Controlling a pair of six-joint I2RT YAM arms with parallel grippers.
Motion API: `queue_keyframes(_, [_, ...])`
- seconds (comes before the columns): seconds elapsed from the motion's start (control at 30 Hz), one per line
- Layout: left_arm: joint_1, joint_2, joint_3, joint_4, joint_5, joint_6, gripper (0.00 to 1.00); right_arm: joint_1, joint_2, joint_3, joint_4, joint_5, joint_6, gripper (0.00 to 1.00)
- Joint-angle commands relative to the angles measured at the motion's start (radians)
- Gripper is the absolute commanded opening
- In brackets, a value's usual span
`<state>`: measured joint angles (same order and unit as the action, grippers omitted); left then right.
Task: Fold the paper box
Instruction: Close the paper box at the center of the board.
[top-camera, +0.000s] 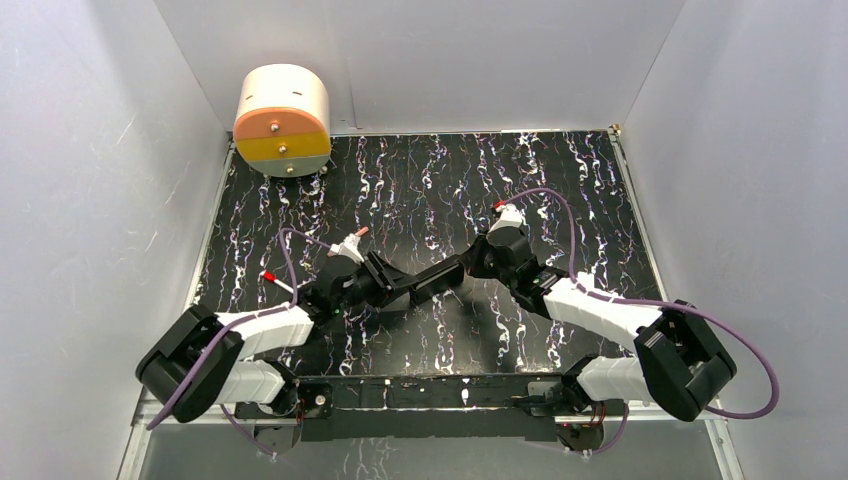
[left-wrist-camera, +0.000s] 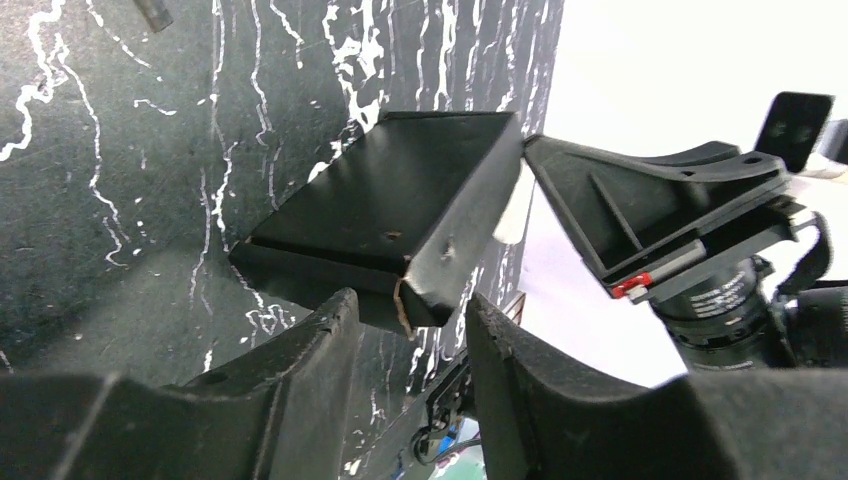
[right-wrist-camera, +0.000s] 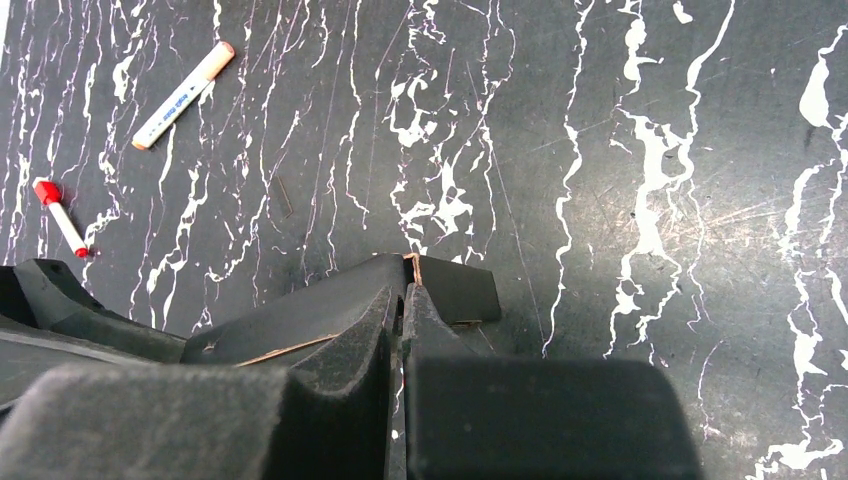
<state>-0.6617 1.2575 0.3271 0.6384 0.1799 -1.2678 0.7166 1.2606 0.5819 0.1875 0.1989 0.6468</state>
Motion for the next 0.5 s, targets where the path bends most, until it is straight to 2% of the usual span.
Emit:
queue_keyframes(0.0, [0.007, 0.045, -0.003, 0.064, 0.037, -0.012, 0.39, 0.022, 0.052, -0.044, -0.166, -0.032, -0.038, 0.09])
queue_keyframes(0.33, [0.008, 0.166, -0.035, 0.070, 0.013, 0.031, 0.14, 0.032, 0.012, -0.088, -0.127, -0.058, -0.045, 0.09])
queue_keyframes(0.47, [0.010, 0.215, -0.034, 0.040, -0.002, 0.072, 0.07, 0.031, -0.035, -0.110, -0.113, -0.041, -0.042, 0.15])
